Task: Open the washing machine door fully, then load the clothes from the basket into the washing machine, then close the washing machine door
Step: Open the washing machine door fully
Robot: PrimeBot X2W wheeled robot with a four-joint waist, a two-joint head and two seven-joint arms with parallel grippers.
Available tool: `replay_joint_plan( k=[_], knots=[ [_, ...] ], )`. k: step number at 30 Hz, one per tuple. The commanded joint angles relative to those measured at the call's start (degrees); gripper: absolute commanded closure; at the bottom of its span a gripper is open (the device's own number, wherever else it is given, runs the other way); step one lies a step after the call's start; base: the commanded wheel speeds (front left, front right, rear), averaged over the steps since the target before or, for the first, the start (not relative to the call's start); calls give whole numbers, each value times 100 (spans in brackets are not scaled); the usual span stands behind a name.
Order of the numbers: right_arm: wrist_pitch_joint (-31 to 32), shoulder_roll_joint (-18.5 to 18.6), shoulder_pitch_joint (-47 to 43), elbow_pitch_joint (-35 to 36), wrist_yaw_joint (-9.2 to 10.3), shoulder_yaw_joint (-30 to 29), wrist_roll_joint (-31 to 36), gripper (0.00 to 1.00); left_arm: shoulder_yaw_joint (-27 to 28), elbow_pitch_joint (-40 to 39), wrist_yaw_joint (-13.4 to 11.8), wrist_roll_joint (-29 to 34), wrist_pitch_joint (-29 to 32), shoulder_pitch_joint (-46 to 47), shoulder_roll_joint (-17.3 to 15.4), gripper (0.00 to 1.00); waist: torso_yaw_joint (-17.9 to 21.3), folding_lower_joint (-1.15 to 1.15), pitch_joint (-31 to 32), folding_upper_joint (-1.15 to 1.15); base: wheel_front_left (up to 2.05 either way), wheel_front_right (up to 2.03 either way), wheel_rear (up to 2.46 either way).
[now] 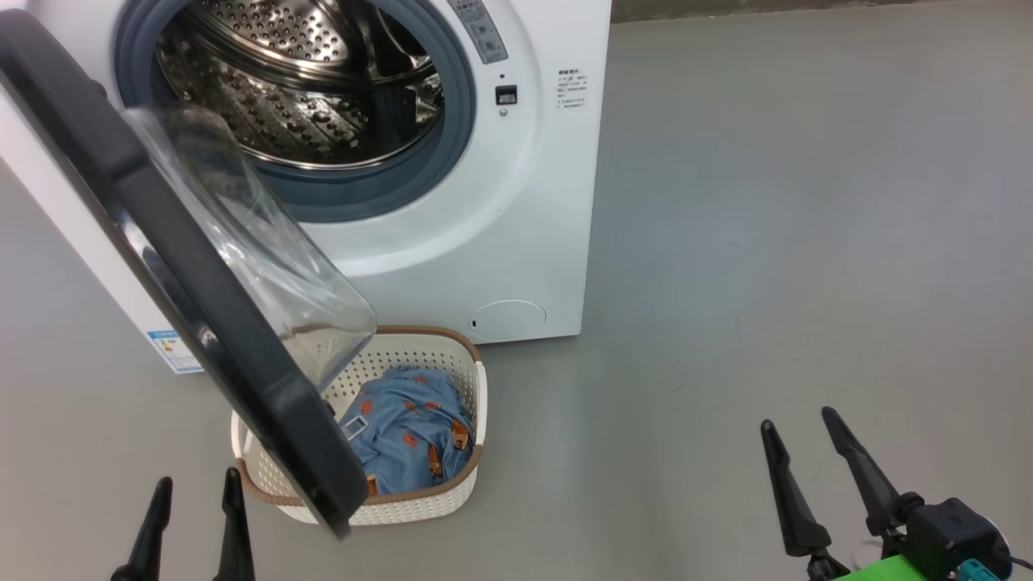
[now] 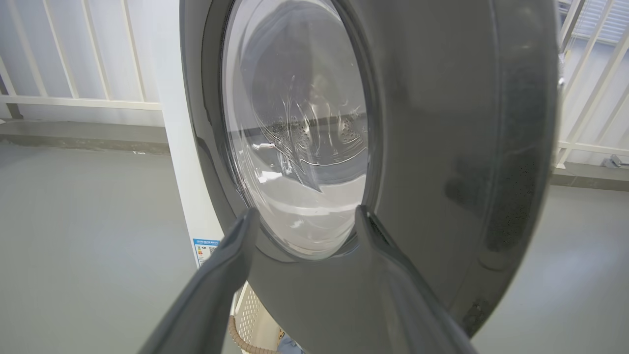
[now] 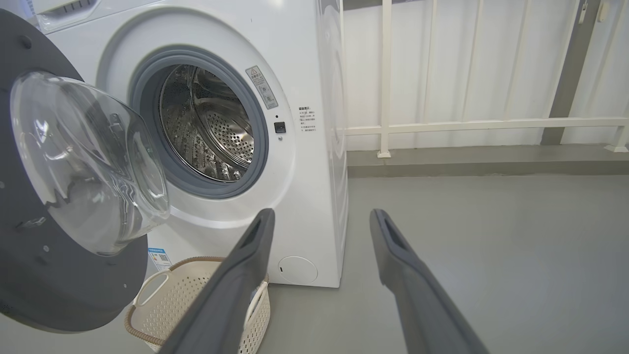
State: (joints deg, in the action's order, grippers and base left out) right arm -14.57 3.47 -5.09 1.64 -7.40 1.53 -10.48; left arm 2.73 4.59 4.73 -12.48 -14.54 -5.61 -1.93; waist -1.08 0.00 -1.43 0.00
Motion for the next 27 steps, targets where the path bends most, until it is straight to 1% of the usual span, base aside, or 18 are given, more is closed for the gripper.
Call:
replay_joint_plan(
  k=[1, 7, 13, 21, 27],
  knots=[
    [-42, 3, 10, 105, -9, 62, 95, 0, 185, -222, -74, 19, -46, 76, -95, 0, 0, 0, 8, 0, 0, 0, 0],
    [-42, -47, 38, -58, -9, -151, 341, 0, 139, -382, -208, -52, -46, -51, -95, 0, -9, 0, 20, 0, 0, 0, 0],
    [-42, -56, 61, -160, -9, -212, 360, 0, 97, -435, -251, -64, -46, -140, -95, 0, -35, 0, 64, 0, 0, 0, 0],
    [-42, -58, 102, -281, -9, -207, 371, 0, 74, -466, -257, -66, -46, -141, -95, 0, -63, 0, 85, 0, 0, 0, 0],
    [-42, -58, 131, -335, -9, -190, 371, 0, 60, -457, -215, -53, -46, -109, -95, 0, -67, 0, 70, 0, 0, 0, 0]
  ],
)
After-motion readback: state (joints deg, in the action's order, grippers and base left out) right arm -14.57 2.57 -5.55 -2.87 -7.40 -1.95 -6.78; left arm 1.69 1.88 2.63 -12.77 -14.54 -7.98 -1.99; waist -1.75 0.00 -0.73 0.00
